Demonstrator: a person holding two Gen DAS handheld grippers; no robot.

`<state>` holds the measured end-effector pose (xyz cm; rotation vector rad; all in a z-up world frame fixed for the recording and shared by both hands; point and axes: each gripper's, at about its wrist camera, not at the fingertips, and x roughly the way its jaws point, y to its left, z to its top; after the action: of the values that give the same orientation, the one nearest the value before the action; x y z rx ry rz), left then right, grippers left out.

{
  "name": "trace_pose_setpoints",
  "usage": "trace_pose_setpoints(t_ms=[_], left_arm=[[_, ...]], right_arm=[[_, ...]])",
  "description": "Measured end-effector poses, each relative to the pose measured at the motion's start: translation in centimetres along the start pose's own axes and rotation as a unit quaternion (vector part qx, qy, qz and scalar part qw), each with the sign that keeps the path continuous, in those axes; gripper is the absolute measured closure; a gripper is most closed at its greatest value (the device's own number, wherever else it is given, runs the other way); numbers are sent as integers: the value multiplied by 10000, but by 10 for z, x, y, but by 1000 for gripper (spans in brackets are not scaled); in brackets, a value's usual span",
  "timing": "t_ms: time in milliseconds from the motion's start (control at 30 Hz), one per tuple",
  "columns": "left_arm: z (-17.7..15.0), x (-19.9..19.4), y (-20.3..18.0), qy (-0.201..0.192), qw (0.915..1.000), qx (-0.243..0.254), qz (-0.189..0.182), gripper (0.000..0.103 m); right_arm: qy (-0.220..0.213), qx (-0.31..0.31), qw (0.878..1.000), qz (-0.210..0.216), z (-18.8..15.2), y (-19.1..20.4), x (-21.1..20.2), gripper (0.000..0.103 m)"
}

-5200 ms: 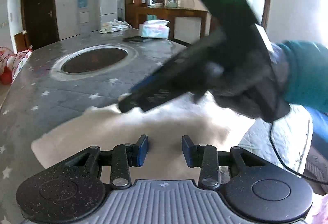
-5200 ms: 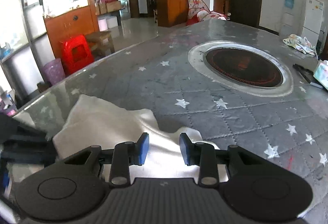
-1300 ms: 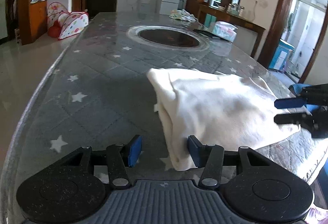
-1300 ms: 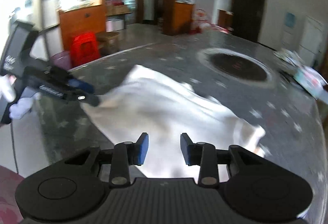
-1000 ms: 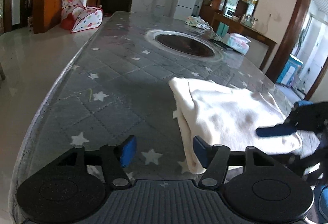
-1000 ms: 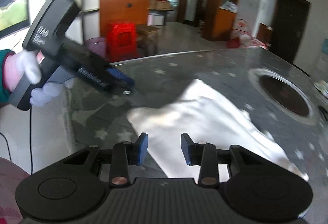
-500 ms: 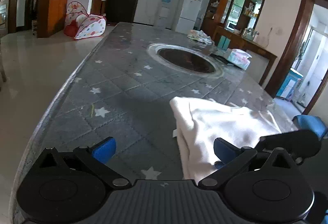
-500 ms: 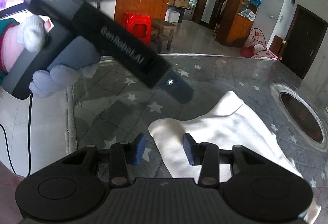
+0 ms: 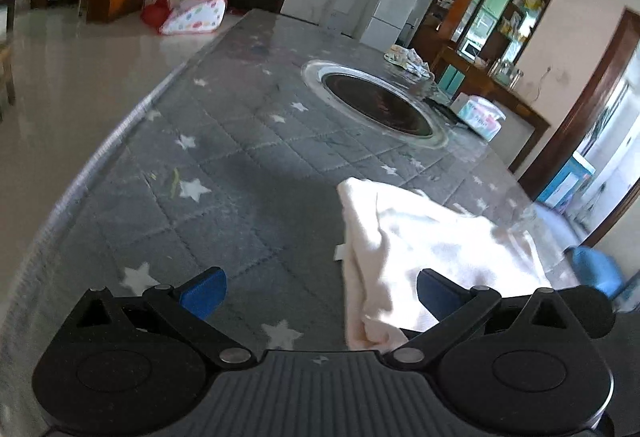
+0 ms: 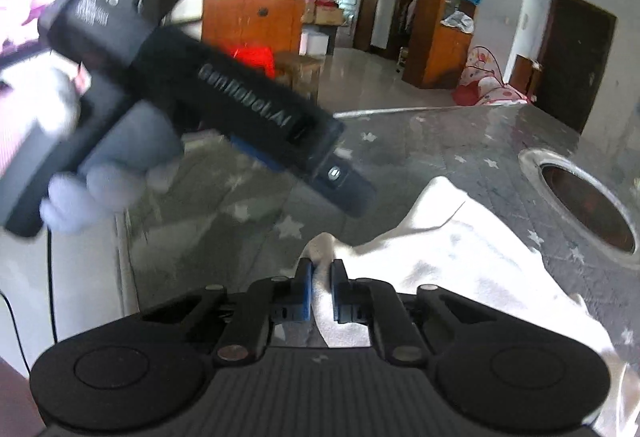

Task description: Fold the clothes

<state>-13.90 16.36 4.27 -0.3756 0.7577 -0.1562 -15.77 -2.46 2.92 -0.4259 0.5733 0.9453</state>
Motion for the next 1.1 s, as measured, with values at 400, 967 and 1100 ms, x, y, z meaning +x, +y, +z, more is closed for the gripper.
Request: trace_pose_setpoints(t_ms=[400, 967, 1100], left_arm=[[5, 36, 3, 489, 9835, -1403, -1035, 10], [-8, 60, 14, 631, 9680, -2071, -1271, 79], [-10, 60, 17, 610, 9664, -2119, -1322, 78]], right_arm=[[-440, 888, 9933, 601, 6, -27, -38, 96], [-656, 1094, 9912, 348, -11, -44, -63, 85], [-672, 1313, 9891, 23, -22, -61, -77, 74]])
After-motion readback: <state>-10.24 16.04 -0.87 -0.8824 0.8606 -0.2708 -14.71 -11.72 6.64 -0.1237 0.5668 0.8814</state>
